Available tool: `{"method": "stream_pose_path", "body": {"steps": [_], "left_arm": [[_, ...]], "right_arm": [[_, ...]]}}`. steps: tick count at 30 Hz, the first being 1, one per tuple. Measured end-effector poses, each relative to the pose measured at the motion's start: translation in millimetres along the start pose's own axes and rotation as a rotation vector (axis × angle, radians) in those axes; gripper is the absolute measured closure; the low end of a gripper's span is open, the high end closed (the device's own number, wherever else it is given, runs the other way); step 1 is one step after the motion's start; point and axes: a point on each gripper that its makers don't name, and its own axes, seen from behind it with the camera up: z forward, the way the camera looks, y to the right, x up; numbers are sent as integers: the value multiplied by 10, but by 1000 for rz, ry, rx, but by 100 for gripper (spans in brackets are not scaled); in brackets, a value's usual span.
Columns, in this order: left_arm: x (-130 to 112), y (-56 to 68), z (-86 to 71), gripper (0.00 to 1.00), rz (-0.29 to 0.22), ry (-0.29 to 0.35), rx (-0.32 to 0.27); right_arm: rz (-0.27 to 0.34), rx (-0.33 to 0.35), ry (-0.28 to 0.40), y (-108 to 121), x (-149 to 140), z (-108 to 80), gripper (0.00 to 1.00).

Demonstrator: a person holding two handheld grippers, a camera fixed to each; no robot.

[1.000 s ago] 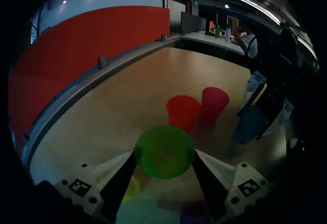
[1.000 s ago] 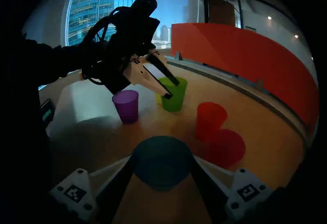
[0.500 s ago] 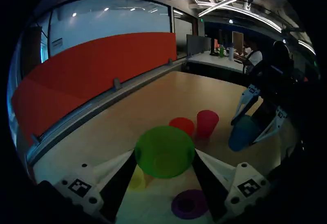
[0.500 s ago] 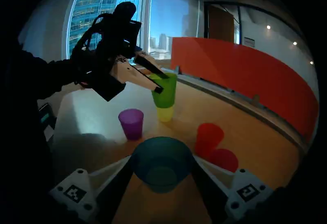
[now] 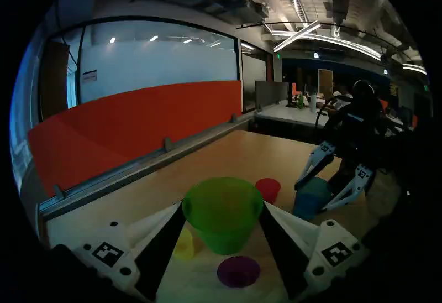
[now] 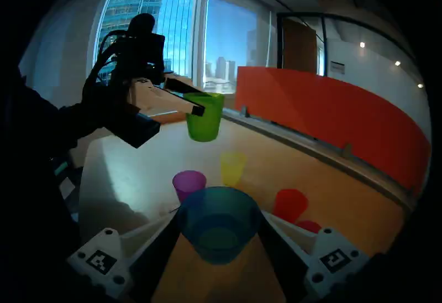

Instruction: Pour water

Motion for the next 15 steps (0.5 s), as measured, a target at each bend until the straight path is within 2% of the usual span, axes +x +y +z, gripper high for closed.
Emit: {"method": "stream_pose_path", "body": {"steps": [8,15], "left_arm": [[173,45,-319,11,-44,99,24],[194,109,-533,11,-56,160,33]], "right_arm": [[-1,0,56,-113,231,20,7],[-8,-6,109,-165,399,54,7]]}}
